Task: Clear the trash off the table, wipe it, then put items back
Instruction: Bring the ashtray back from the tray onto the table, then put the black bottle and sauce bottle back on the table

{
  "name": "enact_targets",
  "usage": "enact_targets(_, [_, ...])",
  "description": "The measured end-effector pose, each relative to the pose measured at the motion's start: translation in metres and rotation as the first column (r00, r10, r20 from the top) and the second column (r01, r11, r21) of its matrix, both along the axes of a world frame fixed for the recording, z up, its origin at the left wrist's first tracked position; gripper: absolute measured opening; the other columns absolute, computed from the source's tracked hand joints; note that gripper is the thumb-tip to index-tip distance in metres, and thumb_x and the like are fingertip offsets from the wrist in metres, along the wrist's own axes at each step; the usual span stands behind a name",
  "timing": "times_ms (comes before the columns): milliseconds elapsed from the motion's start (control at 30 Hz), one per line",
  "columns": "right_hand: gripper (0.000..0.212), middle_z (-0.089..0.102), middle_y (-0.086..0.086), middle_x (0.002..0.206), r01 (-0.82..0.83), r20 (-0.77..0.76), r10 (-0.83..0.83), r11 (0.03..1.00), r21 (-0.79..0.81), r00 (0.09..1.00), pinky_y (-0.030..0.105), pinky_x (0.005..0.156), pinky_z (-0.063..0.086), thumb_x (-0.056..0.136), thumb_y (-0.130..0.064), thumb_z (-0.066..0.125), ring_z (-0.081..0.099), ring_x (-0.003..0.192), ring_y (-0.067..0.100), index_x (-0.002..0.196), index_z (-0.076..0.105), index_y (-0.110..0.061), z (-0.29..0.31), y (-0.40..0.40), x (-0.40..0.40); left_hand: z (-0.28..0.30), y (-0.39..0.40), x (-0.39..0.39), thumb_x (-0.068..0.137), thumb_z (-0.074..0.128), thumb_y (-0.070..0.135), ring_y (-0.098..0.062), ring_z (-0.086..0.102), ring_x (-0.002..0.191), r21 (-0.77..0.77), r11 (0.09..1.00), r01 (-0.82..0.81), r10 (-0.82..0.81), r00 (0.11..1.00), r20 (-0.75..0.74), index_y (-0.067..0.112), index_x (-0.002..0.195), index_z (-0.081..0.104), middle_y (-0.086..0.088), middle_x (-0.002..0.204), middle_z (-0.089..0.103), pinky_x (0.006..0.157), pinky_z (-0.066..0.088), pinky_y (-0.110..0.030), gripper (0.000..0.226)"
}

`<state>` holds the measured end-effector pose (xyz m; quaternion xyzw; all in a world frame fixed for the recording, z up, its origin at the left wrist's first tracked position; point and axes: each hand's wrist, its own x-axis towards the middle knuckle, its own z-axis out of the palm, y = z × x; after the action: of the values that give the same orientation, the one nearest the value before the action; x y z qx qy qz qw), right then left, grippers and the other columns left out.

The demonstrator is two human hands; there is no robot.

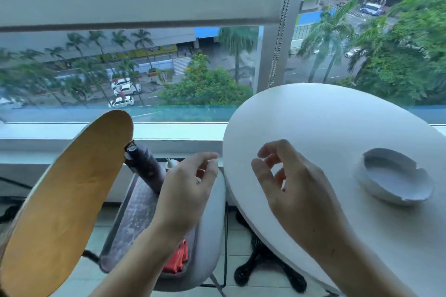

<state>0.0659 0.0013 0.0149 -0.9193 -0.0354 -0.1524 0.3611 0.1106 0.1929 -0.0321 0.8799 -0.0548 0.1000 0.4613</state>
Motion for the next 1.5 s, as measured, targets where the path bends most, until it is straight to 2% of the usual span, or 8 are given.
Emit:
enact_targets(233, [0.016,0.059,-0.014,0.084,-0.184,-0.093,0.184,0.983,0.007,0.979,0.019,0.065,0.045,0.097,-0.051,0.050,0.055,0.076,0.005,0.099,0.048,-0.036,-0.036,0.075,0.014,-0.041,0.077,-0.007,0.102,0.057,0.030,-0.009,0.066,0.070,0.072,0.992,-0.100,0.104,0.993,-0.053,0.026,0.109,0.073,0.008,0.072,0.069,0.059,0.052,-0.023,0.018])
enact_targets(400, [0.014,0.057,-0.010,0.078,-0.244,-0.188,0.244,0.970,0.025,0.951,0.024,0.064,0.046,0.098,-0.048,0.051,0.055,0.073,0.007,0.094,0.048,-0.035,-0.068,0.117,0.023,-0.074,0.122,-0.008,0.101,0.056,0.034,-0.006,0.064,0.071,0.112,0.979,-0.172,0.184,0.977,-0.111,0.031,0.105,0.071,0.011,0.070,0.067,0.064,0.054,-0.032,0.016])
enact_targets(600, [0.013,0.058,-0.014,0.084,-0.238,-0.306,0.240,0.970,0.044,0.921,0.024,0.064,0.046,0.099,-0.045,0.053,0.056,0.073,0.003,0.093,0.050,-0.034,-0.109,0.151,0.044,-0.112,0.160,-0.005,0.101,0.055,0.038,-0.004,0.064,0.076,0.103,0.975,-0.199,0.216,0.957,-0.195,0.033,0.114,0.068,0.012,0.076,0.067,0.069,0.054,-0.028,0.019])
enact_targets(733, [0.010,0.058,-0.014,0.087,-0.224,-0.375,0.227,0.973,0.051,0.899,0.015,0.063,0.040,0.099,-0.043,0.053,0.056,0.074,-0.002,0.106,0.053,-0.036,-0.141,0.171,0.059,-0.142,0.184,0.004,0.101,0.053,0.039,0.001,0.062,0.083,0.118,0.972,-0.201,0.226,0.937,-0.268,0.035,0.124,0.064,0.015,0.085,0.066,0.072,0.048,-0.016,0.026])
enact_targets(1000, [0.031,0.061,-0.012,0.101,-0.165,-0.487,0.174,0.984,0.061,0.856,0.036,0.085,0.051,0.098,-0.040,0.053,0.062,0.092,0.010,0.128,0.049,-0.032,-0.203,0.198,0.106,-0.188,0.212,0.033,0.101,0.052,0.038,0.000,0.058,0.114,0.093,0.966,-0.241,0.258,0.886,-0.386,0.028,0.132,0.062,0.013,0.122,0.065,0.101,0.048,-0.025,0.034])
enact_targets(1267, [0.049,0.062,0.003,0.124,-0.074,-0.597,0.098,0.995,0.065,0.796,0.037,0.094,0.049,0.095,-0.037,0.060,0.061,0.110,0.022,0.139,0.044,-0.025,-0.254,0.208,0.160,-0.214,0.223,0.086,0.100,0.055,0.038,-0.015,0.055,0.127,0.128,0.952,-0.277,0.303,0.808,-0.505,0.021,0.136,0.060,0.001,0.138,0.061,0.101,0.040,-0.025,0.041])
enact_targets(1400, [0.072,0.055,0.005,0.139,-0.046,-0.644,0.080,0.997,0.070,0.761,0.035,0.094,0.046,0.089,-0.040,0.068,0.056,0.122,0.025,0.150,0.033,-0.024,-0.274,0.211,0.187,-0.218,0.225,0.114,0.093,0.064,0.048,-0.018,0.051,0.131,0.062,0.951,-0.303,0.284,0.777,-0.562,0.029,0.148,0.043,0.002,0.145,0.052,0.094,0.040,-0.028,0.062])
enact_targets(1500, [0.084,0.052,0.001,0.144,-0.032,-0.675,0.097,0.994,0.108,0.732,0.034,0.094,0.045,0.083,-0.042,0.075,0.054,0.127,0.023,0.152,0.029,-0.028,-0.286,0.211,0.203,-0.224,0.226,0.132,0.082,0.074,0.055,-0.019,0.047,0.135,0.053,0.956,-0.287,0.267,0.783,-0.563,0.032,0.151,0.034,0.004,0.146,0.049,0.104,0.043,-0.036,0.083])
